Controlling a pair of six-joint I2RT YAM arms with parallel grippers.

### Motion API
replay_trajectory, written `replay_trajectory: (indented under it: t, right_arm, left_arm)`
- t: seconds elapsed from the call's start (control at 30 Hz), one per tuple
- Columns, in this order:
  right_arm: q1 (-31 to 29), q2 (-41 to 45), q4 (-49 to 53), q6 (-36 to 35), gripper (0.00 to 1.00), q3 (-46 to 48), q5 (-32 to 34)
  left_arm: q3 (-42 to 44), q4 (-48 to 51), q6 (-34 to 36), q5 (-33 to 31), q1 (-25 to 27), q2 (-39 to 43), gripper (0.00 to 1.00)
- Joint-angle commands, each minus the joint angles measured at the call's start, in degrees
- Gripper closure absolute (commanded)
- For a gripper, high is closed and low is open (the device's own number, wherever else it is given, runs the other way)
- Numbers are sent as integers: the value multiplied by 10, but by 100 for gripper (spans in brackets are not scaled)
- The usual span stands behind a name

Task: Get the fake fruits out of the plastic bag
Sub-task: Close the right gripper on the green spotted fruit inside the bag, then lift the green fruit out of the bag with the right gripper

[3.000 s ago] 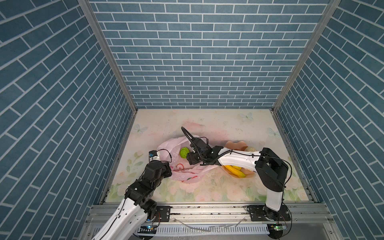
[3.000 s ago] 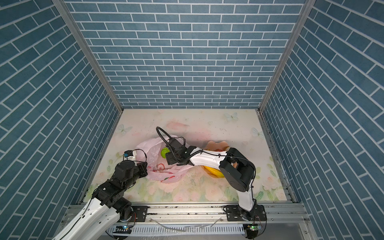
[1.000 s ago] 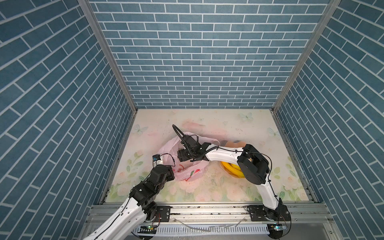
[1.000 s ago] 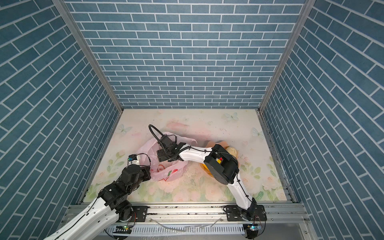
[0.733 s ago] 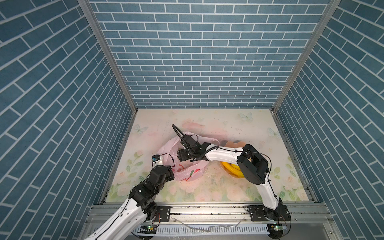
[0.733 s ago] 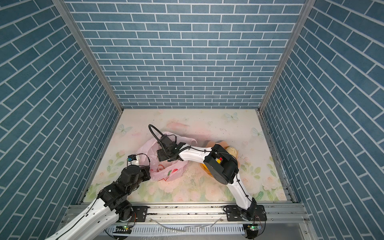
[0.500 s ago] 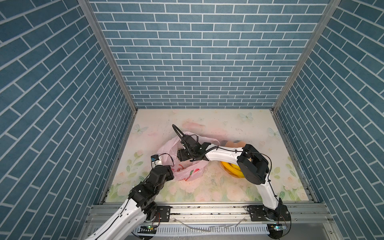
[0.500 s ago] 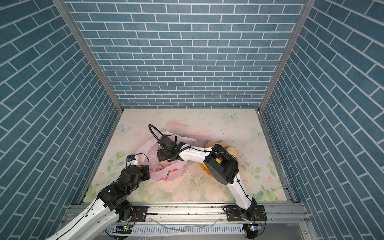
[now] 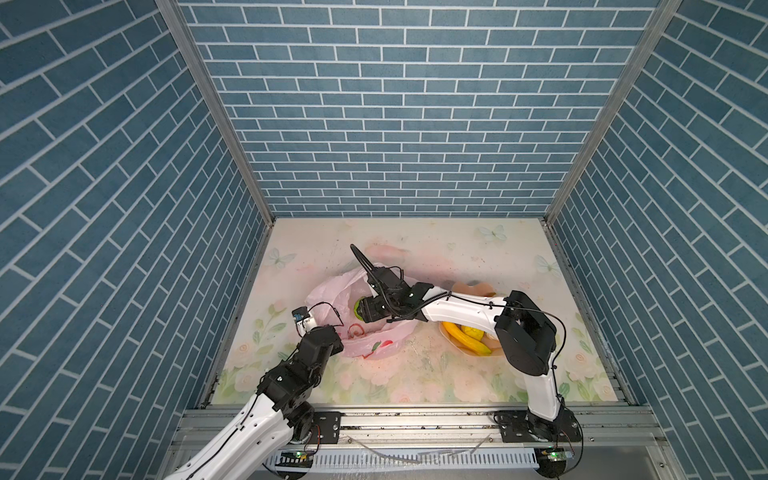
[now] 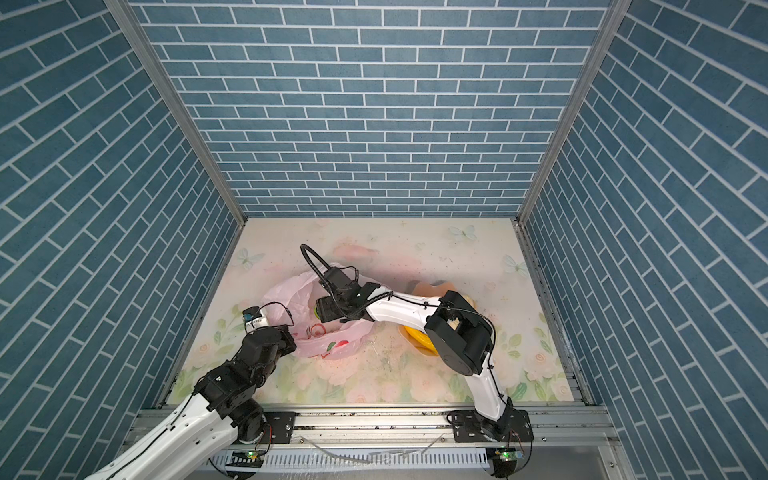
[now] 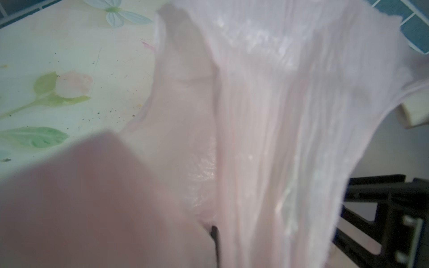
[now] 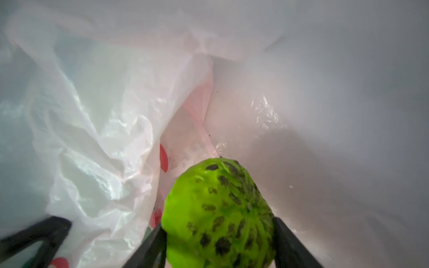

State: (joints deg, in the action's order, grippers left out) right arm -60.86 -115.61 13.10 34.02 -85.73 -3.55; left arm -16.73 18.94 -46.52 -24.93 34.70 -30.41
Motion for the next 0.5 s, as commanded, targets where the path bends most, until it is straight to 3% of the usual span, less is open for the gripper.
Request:
replay_trajectory:
  t: [0.0, 0.47]
  right_arm:
    - [-1, 30, 25, -12, 69, 19, -12]
    - [-3, 74, 60, -34, 71, 22, -38]
  left_arm:
    - [-29, -38, 23, -30, 2, -26, 98]
    - [-99, -102, 88, -69, 0, -139, 98]
